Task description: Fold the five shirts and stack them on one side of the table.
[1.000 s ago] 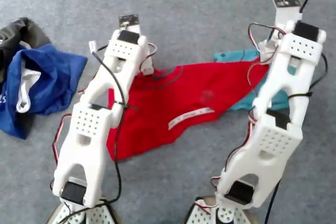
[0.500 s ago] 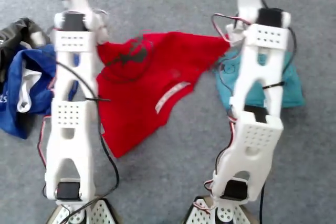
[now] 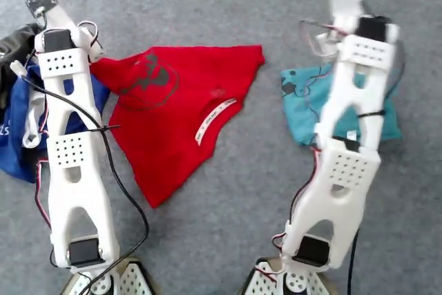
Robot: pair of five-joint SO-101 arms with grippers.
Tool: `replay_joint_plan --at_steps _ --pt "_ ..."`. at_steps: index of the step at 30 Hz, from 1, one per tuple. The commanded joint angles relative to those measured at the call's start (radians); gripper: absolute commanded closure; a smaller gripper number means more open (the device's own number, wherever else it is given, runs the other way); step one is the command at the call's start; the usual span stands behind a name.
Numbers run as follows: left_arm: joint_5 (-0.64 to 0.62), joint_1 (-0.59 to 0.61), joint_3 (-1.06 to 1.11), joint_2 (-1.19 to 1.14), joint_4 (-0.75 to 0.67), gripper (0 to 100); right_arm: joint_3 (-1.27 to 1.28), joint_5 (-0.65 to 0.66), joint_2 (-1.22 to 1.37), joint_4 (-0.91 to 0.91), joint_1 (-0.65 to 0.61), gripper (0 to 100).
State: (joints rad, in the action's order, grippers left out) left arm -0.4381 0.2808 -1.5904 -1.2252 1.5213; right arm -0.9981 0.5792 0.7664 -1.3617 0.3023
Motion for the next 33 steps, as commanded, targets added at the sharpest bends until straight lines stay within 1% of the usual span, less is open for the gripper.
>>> replay_joint_plan --at_steps 1,5,7,9,12,15,17,19,22,24,26,28,31,33 --pt "0.011 -0.007 -0.081 0.054 0.000 97 -0.140 0.021 -0.005 -0.071 0.028 97.3" --pt "0.012 -0.027 -0.067 0.144 0.017 97 -0.185 0.017 0.015 -0.112 -0.014 97.3" --pt "0.012 -0.033 -0.067 0.140 0.017 96 -0.189 0.014 0.045 -0.117 -0.052 97.3" --pt "0.012 -0.033 -0.067 0.129 0.026 90 -0.193 -0.031 0.071 -0.132 -0.106 97.3" --pt "0.006 -0.027 -0.073 0.132 0.074 80 -0.191 -0.091 0.090 -0.199 -0.219 96.7" --pt "0.011 -0.024 -0.076 0.133 0.117 77 -0.193 -0.123 0.108 -0.295 -0.336 89.9" --pt "0.011 -0.004 -0.076 0.152 0.149 76 -0.193 -0.132 0.119 -0.341 -0.408 84.1" --pt "0.012 0.030 -0.076 0.181 0.176 76 -0.193 -0.132 0.128 -0.362 -0.479 80.7" --pt "0.020 0.088 -0.076 0.233 0.203 77 -0.186 -0.146 0.157 -0.342 -0.569 82.8" --pt "0.064 0.116 -0.076 0.285 0.238 77 -0.186 -0.146 0.208 -0.322 -0.621 84.9" --pt "0.127 0.134 -0.056 0.330 0.242 77 -0.188 -0.161 0.280 -0.316 -0.663 86.4" --pt "0.169 0.157 -0.025 0.376 0.242 77 -0.194 -0.193 0.351 -0.308 -0.686 86.8" --pt "0.207 0.189 0.048 0.453 0.242 77 -0.194 -0.207 0.415 -0.304 -0.703 86.9" --pt "0.227 0.217 0.114 0.505 0.242 77 -0.199 -0.209 0.427 -0.319 -0.703 89.9"
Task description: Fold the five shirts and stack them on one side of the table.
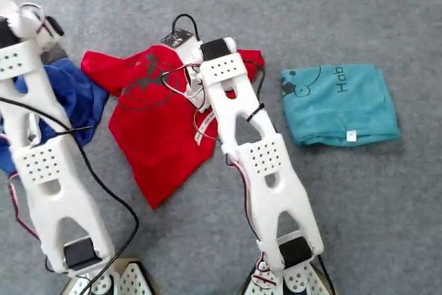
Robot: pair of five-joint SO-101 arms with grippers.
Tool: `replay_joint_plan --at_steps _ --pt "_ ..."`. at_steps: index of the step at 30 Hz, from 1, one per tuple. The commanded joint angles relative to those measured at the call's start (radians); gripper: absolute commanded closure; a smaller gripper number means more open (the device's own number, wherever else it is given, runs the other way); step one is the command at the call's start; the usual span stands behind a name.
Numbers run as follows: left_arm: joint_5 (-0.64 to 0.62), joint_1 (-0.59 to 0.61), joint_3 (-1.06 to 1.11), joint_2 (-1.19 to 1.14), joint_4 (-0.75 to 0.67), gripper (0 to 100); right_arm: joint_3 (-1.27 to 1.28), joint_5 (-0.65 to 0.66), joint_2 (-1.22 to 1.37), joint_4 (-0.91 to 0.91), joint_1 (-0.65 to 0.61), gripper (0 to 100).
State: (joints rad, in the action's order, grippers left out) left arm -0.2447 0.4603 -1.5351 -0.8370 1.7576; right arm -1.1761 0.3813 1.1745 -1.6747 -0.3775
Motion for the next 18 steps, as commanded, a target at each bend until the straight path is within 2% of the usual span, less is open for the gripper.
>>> replay_joint_plan --at_steps 1,3,10,18 --pt "0.038 0.058 0.096 0.146 0.006 77 -0.035 -0.011 0.022 -0.017 -0.021 93.4" --pt "0.040 0.093 0.186 0.204 0.006 77 -0.051 -0.011 0.027 -0.040 -0.018 98.6" --pt "0.120 0.196 0.535 0.393 0.006 77 0.022 -0.003 -0.085 -0.094 0.006 98.5" --pt "0.235 0.294 0.768 0.517 0.000 77 0.730 0.129 -0.599 -0.092 0.044 98.5"
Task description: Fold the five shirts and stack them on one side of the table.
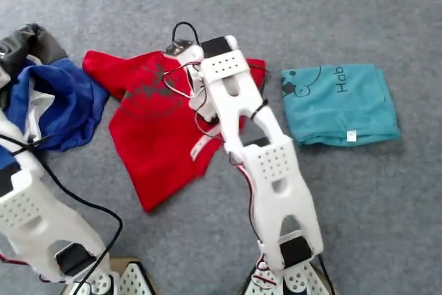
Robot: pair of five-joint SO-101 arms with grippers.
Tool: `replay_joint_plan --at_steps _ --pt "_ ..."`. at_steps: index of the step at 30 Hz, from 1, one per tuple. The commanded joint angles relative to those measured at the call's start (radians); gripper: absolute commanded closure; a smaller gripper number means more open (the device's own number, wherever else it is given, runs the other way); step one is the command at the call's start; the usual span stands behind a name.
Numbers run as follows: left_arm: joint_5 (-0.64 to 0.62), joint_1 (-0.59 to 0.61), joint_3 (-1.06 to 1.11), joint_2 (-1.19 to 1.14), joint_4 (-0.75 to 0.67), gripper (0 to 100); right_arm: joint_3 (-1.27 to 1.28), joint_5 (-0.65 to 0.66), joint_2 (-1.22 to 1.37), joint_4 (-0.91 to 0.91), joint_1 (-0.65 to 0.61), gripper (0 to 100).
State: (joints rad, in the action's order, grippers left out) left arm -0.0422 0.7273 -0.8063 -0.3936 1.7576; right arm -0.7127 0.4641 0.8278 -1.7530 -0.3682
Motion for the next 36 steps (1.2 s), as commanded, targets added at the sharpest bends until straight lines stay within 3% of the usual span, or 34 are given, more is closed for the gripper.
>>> replay_joint_plan --at_steps 1,10,17,22,30,36 --pt "0.044 0.033 0.056 0.078 0.000 77 0.351 0.063 -0.328 -0.012 0.049 98.5" --pt "0.068 -0.022 0.105 0.089 0.000 77 1.013 0.192 -0.858 0.048 0.097 98.5" --pt "0.066 -0.133 0.116 0.091 0.002 77 1.313 0.321 -1.081 0.074 0.103 98.4" --pt "0.049 -0.259 0.105 0.091 0.002 77 1.297 0.338 -1.170 0.072 0.104 98.3" --pt "-0.144 -0.584 0.209 0.078 -0.003 77 1.033 0.299 -1.208 0.080 0.241 98.2" --pt "-0.264 -0.756 0.495 0.054 -0.186 76 1.003 0.296 -1.145 0.170 0.305 98.2"
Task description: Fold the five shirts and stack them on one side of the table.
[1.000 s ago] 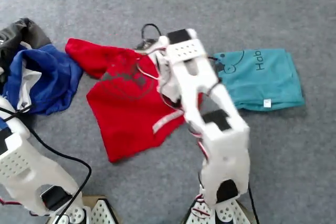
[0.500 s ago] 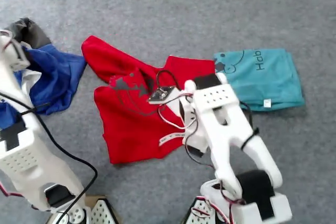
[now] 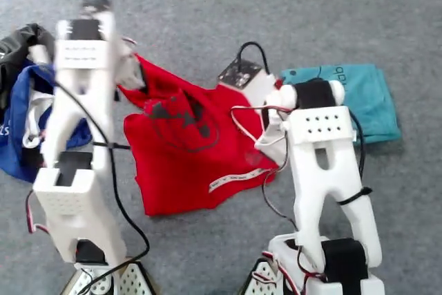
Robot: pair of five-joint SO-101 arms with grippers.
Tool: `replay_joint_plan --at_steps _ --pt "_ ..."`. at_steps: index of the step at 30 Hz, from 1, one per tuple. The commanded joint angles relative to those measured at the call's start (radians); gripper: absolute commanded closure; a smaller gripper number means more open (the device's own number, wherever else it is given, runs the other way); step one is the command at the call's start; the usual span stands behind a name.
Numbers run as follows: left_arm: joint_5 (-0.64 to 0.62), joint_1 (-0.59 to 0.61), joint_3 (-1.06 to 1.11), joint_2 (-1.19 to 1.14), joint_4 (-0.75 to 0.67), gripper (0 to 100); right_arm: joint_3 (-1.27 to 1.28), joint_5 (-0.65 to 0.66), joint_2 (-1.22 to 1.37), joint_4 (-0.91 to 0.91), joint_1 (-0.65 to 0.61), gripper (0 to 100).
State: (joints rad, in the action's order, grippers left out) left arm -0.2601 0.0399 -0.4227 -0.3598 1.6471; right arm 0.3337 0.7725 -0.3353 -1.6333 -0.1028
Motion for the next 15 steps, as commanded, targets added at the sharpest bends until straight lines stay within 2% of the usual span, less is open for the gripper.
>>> replay_joint_plan --at_steps 1,4,7,10,13,15 --pt "-0.048 -0.090 0.157 0.011 -0.100 75 -0.045 -0.025 0.035 0.068 0.052 98.2" --pt "-0.049 -0.136 0.251 -0.017 -0.161 72 -0.059 -0.044 0.082 0.109 0.083 98.2" --pt "-0.043 -0.163 0.291 -0.052 -0.181 74 -0.093 -0.044 0.130 0.124 0.100 98.2" --pt "-0.015 -0.176 0.297 -0.100 -0.172 81 -0.136 -0.049 0.174 0.137 0.115 98.2" --pt "0.029 -0.162 0.289 -0.124 -0.121 97 -0.193 -0.049 0.211 0.133 0.140 98.2" --pt "0.060 -0.150 0.297 -0.124 -0.072 96 -0.234 -0.049 0.231 0.130 0.161 98.2"
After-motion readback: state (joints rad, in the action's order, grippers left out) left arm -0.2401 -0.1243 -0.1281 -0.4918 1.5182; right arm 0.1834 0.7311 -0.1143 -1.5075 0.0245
